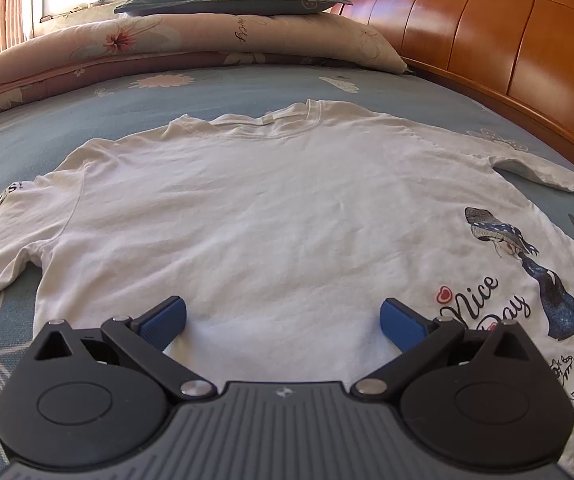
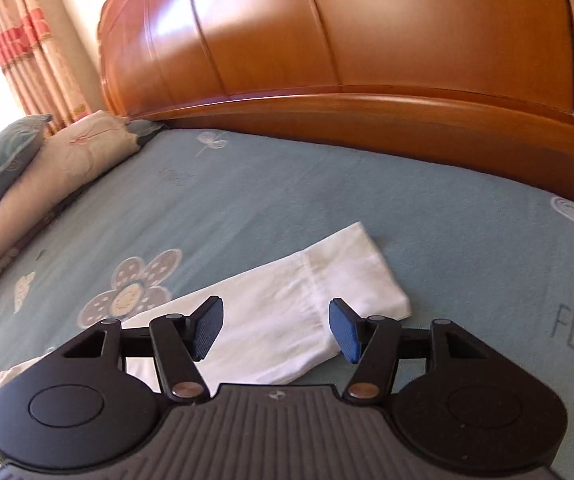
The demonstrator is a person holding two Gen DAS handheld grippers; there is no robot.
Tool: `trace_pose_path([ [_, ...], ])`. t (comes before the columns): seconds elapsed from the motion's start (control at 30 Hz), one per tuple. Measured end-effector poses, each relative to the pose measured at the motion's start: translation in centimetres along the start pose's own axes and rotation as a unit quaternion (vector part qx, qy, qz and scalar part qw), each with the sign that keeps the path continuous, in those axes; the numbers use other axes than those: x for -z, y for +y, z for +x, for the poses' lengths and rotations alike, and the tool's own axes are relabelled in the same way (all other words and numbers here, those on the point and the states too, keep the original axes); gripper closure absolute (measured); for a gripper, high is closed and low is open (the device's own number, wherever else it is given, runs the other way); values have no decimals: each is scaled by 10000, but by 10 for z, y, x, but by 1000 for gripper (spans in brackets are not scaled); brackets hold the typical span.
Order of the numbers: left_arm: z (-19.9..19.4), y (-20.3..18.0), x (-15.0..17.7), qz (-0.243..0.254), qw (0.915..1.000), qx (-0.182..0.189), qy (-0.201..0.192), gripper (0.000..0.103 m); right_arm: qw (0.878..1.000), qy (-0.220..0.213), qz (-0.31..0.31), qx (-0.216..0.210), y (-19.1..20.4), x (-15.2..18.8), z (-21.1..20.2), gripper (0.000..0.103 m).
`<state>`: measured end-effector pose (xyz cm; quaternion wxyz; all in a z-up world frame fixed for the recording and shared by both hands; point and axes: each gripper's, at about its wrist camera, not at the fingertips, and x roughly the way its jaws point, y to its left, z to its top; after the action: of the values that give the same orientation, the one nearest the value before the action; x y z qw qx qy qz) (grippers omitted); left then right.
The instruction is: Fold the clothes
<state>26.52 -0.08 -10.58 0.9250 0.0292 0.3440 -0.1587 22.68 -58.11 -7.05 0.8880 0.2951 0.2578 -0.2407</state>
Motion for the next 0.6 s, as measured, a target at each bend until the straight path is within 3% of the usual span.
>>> trace_pose_path([
  [0.13,0,0,0,-3,10000,4,2,1,9894,546,-268,-1319,60,17,5,24],
  [0.3,0,1,0,-10,10000,20,2,1,9570,1244,-930,-2451,161,49,19,22],
  [0.37,0,1,0,-13,10000,26,2,1,9492,1402,-1186,-2557,195,64,28,22],
  [0.47,-1,2,0,-21,10000,35,6,1,9461,1678,-1423,-2378,220,85,49,22],
  [0.6,-1,2,-1,-26,10000,36,19,1,9480,1978,-1406,-2059,220,101,53,22],
])
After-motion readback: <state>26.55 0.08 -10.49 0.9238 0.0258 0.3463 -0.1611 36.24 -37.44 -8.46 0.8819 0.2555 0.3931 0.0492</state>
